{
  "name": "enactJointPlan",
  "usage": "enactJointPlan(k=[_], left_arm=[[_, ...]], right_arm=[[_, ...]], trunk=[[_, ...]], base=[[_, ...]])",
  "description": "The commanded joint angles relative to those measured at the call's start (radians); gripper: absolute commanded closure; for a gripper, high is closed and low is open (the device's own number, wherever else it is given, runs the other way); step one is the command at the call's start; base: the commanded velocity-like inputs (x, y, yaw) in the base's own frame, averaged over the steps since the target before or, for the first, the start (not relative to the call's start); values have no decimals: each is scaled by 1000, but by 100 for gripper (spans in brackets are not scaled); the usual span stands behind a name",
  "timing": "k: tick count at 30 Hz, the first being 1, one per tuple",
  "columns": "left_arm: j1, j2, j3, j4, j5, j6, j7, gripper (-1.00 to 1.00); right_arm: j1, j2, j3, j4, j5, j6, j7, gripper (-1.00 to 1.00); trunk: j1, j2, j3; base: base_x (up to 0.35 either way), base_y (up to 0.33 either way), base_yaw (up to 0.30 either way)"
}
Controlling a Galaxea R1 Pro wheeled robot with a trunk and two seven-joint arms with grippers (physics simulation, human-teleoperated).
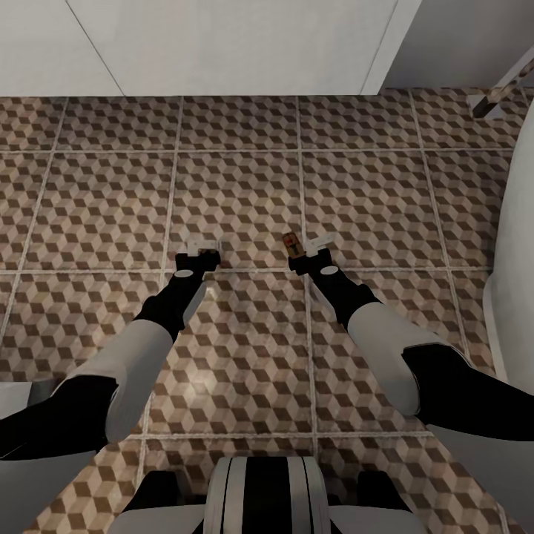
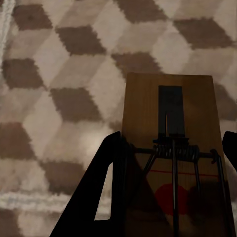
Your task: Take the four mousetraps from the cabinet in the bathroom and place them on the bathroom floor. Make sure all four end up on the same floor surface, and ensure that at least two of them are either under or directly next to the same bathroom sink.
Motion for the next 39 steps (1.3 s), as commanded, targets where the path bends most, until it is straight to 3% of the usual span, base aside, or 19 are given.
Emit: enactJointPlan(k=[1,23,39], left_arm=[[0,0,-4,-1,-8,5,8,100],[2,0,-4,3,-7,0,8,100],[7,-5,-6,7,-8,0,8,100]], right_arm=[[0,0,6,0,1,3,-4,100],[1,0,6,0,2,3,-4,100],[4,0,6,0,2,3,-4,100]], trunk=[[0,0,0],[0,0,0],[0,0,0]], base=[[133,61,0],[251,157,0],[168,-19,0]])
